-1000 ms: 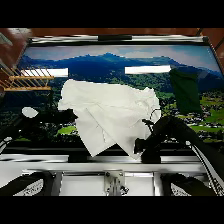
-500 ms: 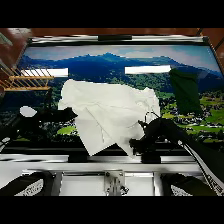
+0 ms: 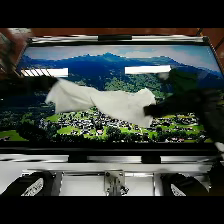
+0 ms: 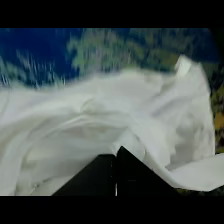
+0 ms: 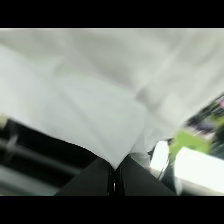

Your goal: Fold the shirts.

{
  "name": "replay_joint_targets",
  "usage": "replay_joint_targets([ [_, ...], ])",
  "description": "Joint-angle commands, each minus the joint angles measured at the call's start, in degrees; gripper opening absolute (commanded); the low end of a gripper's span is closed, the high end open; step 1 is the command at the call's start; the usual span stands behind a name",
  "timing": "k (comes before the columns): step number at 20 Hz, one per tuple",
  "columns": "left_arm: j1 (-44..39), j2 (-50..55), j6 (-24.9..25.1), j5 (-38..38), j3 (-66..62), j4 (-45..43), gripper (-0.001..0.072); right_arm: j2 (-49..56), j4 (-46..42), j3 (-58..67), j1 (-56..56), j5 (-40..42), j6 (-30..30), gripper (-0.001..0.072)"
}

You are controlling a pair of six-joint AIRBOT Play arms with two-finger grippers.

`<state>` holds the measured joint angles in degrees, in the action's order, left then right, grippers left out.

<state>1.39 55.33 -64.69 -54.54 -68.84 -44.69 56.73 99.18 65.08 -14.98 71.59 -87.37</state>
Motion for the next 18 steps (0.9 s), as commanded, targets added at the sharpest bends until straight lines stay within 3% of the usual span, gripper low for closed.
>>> replay_joint_targets([
  [1, 4.9, -6.4, 1.2, 0.3, -19.9, -0.7, 0.0027, -9.6, -14.4, 19.2, 6.0, -7.2, -1.1, 0.0047],
  [6, 10.9, -9.0, -5.4, 4.7, -39.2, -0.7, 0.0028, -15.0, -15.8, 32.5, 8.6, -19.3, -3.3, 0.0047],
  [11, 11.2, -10.2, -5.5, 4.6, -40.9, -1.5, 0.0028, -15.2, -15.7, 34.2, 8.6, -17.2, -3.3, 0.0047],
  [14, 11.2, -10.1, -5.6, -3.1, -40.8, -8.7, 0.0027, -15.2, -16.6, 34.2, 8.6, -12.9, -3.3, 0.0047],
  [18, 11.2, -10.1, -9.2, -14.4, -37.0, -19.2, 0.0028, -14.5, -16.7, 33.7, 8.6, -3.3, -2.6, 0.0048],
])
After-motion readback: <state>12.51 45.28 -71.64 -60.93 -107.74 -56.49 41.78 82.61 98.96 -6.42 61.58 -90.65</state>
